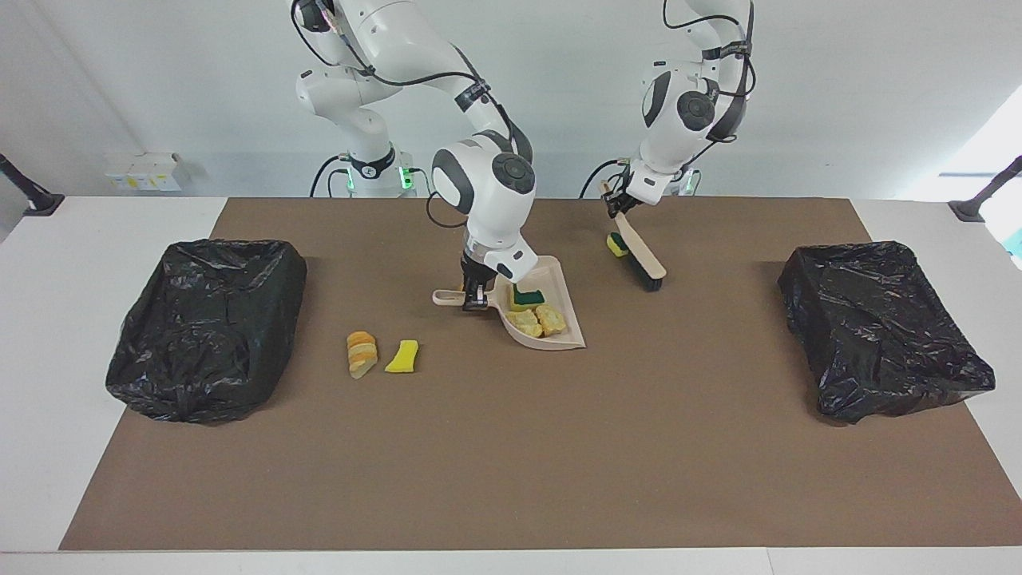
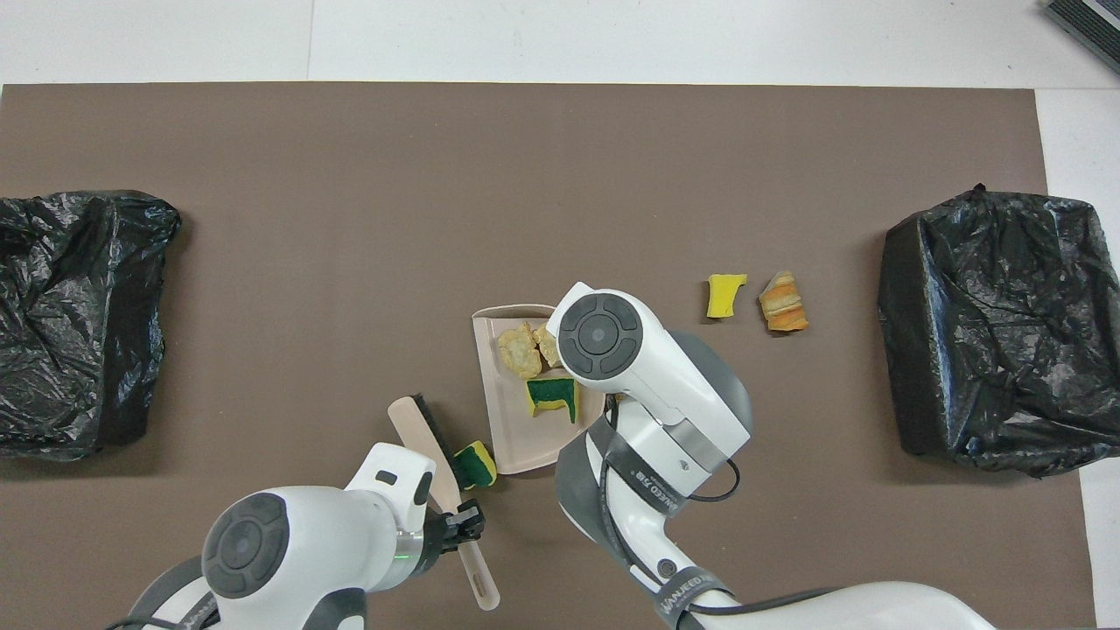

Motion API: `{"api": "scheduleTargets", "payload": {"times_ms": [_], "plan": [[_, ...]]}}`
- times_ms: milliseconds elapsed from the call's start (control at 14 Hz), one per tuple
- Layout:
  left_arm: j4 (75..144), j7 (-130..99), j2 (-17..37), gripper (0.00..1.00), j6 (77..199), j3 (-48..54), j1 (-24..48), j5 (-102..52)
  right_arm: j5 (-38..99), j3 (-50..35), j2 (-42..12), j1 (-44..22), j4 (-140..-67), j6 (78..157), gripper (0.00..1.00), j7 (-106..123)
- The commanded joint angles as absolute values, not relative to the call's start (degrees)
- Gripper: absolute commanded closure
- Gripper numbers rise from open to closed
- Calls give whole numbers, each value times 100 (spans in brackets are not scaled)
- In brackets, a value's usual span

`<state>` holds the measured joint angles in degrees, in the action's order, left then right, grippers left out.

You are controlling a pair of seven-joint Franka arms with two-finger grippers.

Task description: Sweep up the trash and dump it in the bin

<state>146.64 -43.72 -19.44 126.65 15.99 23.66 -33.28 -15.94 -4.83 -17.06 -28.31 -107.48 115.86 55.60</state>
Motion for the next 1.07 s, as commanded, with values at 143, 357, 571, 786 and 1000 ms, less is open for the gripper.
{"api": "scheduleTargets", "payload": {"times_ms": [143, 357, 571, 786, 1000], "plan": [[13992, -4816, -1503, 100, 12691, 1529, 2373, -3384, -1512, -527, -1688, -2751, -10898, 11927, 100, 5546], [13975, -4808, -1468, 100, 12980, 1538, 2373, -3663, -1512, -527, -1688, -2742, -10898, 11927, 100, 5546], [13835, -4773, -1293, 100, 13210, 1538, 2443, -3815, -1512, -527, -1696, -2707, -10898, 11936, 100, 5546], [13519, -4703, -766, 100, 13464, 1547, 2505, -3780, -1512, -527, -1696, -2654, -10986, 12058, 100, 5572], [12878, -3932, -213, 100, 13377, 1538, 2435, -3744, -1512, -527, -1688, -2654, -11013, 12085, 100, 5572]]}}
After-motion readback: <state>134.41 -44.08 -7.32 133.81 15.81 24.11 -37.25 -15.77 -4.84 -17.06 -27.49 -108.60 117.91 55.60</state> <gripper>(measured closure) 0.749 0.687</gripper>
